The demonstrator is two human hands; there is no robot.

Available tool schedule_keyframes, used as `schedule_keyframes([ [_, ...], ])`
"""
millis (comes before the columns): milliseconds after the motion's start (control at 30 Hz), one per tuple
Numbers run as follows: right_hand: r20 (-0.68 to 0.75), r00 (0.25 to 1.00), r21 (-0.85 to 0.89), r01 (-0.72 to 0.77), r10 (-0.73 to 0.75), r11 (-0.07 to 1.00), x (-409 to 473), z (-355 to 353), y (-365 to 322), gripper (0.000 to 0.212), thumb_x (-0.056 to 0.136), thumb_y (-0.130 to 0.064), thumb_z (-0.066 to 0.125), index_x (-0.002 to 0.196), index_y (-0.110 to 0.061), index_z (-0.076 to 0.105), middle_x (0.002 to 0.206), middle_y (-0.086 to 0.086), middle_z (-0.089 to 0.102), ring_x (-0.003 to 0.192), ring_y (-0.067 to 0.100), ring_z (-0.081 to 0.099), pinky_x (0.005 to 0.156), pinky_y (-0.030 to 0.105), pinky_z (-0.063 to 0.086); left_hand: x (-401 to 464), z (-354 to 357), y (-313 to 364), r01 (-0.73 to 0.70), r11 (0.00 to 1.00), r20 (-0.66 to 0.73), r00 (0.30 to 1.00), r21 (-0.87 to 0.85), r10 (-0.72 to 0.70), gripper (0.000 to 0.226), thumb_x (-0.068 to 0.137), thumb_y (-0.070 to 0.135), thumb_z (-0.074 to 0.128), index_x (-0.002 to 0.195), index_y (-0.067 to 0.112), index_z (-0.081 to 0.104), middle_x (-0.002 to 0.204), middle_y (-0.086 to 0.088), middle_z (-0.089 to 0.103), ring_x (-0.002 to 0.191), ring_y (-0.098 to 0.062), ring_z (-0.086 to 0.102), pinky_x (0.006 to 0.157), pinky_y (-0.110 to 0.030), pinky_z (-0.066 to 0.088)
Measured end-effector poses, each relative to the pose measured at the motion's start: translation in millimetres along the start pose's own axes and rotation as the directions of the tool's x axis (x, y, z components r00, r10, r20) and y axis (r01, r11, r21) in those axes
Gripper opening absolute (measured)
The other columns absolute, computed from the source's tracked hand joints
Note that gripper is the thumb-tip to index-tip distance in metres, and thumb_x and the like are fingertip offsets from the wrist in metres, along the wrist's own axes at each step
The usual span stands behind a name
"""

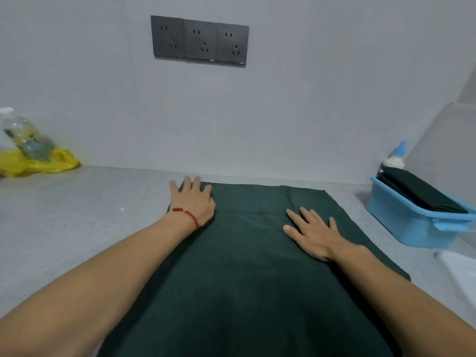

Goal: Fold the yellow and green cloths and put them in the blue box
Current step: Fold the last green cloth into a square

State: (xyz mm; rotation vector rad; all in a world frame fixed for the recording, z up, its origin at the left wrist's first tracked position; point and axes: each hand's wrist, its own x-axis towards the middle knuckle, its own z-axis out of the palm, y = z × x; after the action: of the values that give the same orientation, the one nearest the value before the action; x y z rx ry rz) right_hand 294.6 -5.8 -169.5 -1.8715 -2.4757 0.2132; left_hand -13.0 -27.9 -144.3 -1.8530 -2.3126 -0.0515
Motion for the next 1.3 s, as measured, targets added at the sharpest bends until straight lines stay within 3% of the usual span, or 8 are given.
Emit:
schedule_keyframes([
  [200,-0.185,0.972,0.005,-0.149,0.148,0.989,-51,-13,-21,0.051,0.102,-0.053,0.029,0.143,-0.026,0.043,0.149,0.011,0.039,0.137,0.034,0.036,0.111,0.058,0.031,-152,-26,97,-0.608,0.737,-0.193,0.794,-0.295,0.577,0.061,0.09,0.058,0.031,0.14,0.028,0.048,0.146,-0.001,0.044,0.142,-0.021,0.03,0.117,-0.052,0.024],
  [400,-0.382,0.877,0.351,-0.155,0.292,0.923,-135,-21,24,0.032,0.098,-0.021,0.05,0.129,-0.013,0.048,0.129,0.013,0.047,0.115,0.034,0.051,0.095,0.045,0.044,-217,-25,143,-0.656,0.602,0.021,0.668,-0.455,0.744,0.088,0.09,0.073,0.046,0.158,0.036,0.002,0.167,0.006,0.006,0.155,-0.019,-0.001,0.118,-0.068,-0.007],
  [567,-0.457,0.801,0.604,-0.04,0.387,0.796,-221,5,49,0.015,0.093,-0.008,0.052,0.103,-0.019,0.048,0.089,0.0,0.062,0.086,0.023,0.061,0.068,0.031,0.043,-227,-23,138,-0.609,0.578,-0.19,0.759,-0.543,0.622,0.037,0.1,0.037,0.047,0.136,0.027,0.047,0.134,0.0,0.06,0.127,-0.025,0.05,0.109,-0.046,0.035],
  [667,-0.372,0.899,0.623,0.056,0.232,0.78,-240,7,38,0.034,0.088,-0.016,0.062,0.12,-0.02,0.05,0.114,-0.002,0.062,0.106,0.017,0.061,0.091,0.032,0.048,-224,-34,141,-0.457,0.546,-0.218,0.868,-0.703,0.446,0.024,0.103,0.025,0.044,0.084,0.016,0.055,0.087,-0.007,0.067,0.09,-0.033,0.06,0.079,-0.041,0.045],
  [800,-0.323,0.932,0.368,-0.037,0.165,0.929,-234,15,13,0.091,0.078,-0.064,0.062,0.153,-0.023,0.031,0.148,0.004,0.043,0.131,0.025,0.047,0.111,0.045,0.039,-219,-46,142,-0.398,0.538,-0.175,0.891,-0.743,0.418,0.038,0.103,0.026,0.046,0.066,0.018,0.044,0.065,0.0,0.053,0.074,-0.028,0.053,0.062,-0.036,0.032],
  [1033,-0.421,0.874,0.05,-0.245,0.243,0.968,-214,16,8,0.052,0.097,-0.038,0.055,0.144,-0.024,0.039,0.132,0.007,0.053,0.118,0.03,0.05,0.095,0.047,0.043,-229,-32,132,-0.532,0.536,-0.165,0.794,-0.656,0.585,0.008,0.09,0.031,0.053,0.095,0.025,0.054,0.086,0.004,0.062,0.083,-0.02,0.058,0.081,-0.034,0.043],
  [1167,-0.471,0.866,-0.038,-0.212,0.169,0.977,-225,6,25,0.04,0.091,-0.009,0.054,0.127,-0.023,0.062,0.111,0.003,0.063,0.102,0.028,0.056,0.084,0.042,0.044,-238,-26,112,-0.586,0.597,-0.046,0.734,-0.547,0.678,0.059,0.079,0.043,0.047,0.137,0.035,0.046,0.138,0.016,0.051,0.129,-0.007,0.045,0.119,-0.041,0.013],
  [1300,-0.487,0.873,-0.006,-0.009,0.005,1.0,-252,-7,56,0.03,0.082,-0.009,0.07,0.111,-0.016,0.074,0.118,-0.002,0.067,0.108,0.023,0.057,0.088,0.039,0.05,-247,-25,76,-0.587,0.599,-0.081,0.748,-0.545,0.659,0.06,0.079,0.036,0.047,0.139,0.041,0.051,0.143,0.022,0.051,0.133,0.0,0.041,0.118,-0.032,0.03],
])
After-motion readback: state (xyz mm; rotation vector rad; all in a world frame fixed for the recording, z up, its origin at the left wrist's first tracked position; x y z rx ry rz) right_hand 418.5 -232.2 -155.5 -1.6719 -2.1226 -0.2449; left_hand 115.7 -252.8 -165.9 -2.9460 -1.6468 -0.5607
